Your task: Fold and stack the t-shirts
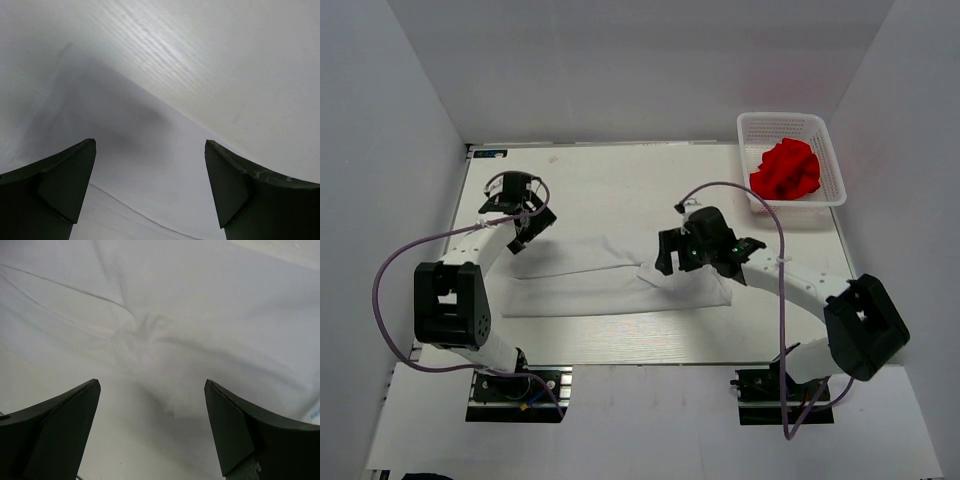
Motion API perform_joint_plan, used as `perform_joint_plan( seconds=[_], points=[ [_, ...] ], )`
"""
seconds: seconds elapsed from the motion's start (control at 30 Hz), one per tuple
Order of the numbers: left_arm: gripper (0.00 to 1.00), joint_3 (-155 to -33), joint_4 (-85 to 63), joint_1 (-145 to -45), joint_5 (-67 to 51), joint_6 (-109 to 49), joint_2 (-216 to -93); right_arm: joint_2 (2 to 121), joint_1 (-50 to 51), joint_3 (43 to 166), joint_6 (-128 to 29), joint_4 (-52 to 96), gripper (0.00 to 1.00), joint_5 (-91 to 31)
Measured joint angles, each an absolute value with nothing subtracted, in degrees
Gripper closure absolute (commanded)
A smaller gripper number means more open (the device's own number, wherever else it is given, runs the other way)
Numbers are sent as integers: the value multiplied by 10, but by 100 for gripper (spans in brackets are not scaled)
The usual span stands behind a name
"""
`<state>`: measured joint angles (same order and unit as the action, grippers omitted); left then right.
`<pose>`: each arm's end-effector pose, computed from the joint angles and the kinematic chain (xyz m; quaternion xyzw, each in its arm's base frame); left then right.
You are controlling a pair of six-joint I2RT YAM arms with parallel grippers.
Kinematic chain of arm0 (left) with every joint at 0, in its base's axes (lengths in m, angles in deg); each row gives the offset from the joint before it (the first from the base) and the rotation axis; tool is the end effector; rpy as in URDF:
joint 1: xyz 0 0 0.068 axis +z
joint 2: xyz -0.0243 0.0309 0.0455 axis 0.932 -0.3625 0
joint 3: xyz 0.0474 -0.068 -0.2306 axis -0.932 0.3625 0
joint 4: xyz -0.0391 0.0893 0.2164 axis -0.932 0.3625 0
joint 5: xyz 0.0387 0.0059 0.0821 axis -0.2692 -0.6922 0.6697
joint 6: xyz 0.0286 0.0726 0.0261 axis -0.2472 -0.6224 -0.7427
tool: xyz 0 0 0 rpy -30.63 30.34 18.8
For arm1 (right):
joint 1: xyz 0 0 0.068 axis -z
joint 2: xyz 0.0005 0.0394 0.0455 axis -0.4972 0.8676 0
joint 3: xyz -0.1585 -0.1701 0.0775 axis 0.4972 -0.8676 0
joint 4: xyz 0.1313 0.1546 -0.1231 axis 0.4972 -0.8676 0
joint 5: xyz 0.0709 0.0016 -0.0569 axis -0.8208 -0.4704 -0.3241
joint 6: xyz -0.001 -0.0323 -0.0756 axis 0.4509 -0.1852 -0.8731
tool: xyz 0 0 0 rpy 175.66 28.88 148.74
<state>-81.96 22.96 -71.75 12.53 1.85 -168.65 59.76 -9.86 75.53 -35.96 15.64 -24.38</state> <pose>0.3086 -0.0011 0.1654 -0.3558 0.8964 -0.0002 0.2642 0.2326 0.1960 0.1849 -0.1596 0.8908 0.2240 0.3616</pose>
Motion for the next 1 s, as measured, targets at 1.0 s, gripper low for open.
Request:
perform_joint_plan(
  seconds=[1.0],
  points=[
    [0, -774, 207, -757, 158, 5, -1748, 582, -101, 693, -341, 7, 10, -317]
  ],
)
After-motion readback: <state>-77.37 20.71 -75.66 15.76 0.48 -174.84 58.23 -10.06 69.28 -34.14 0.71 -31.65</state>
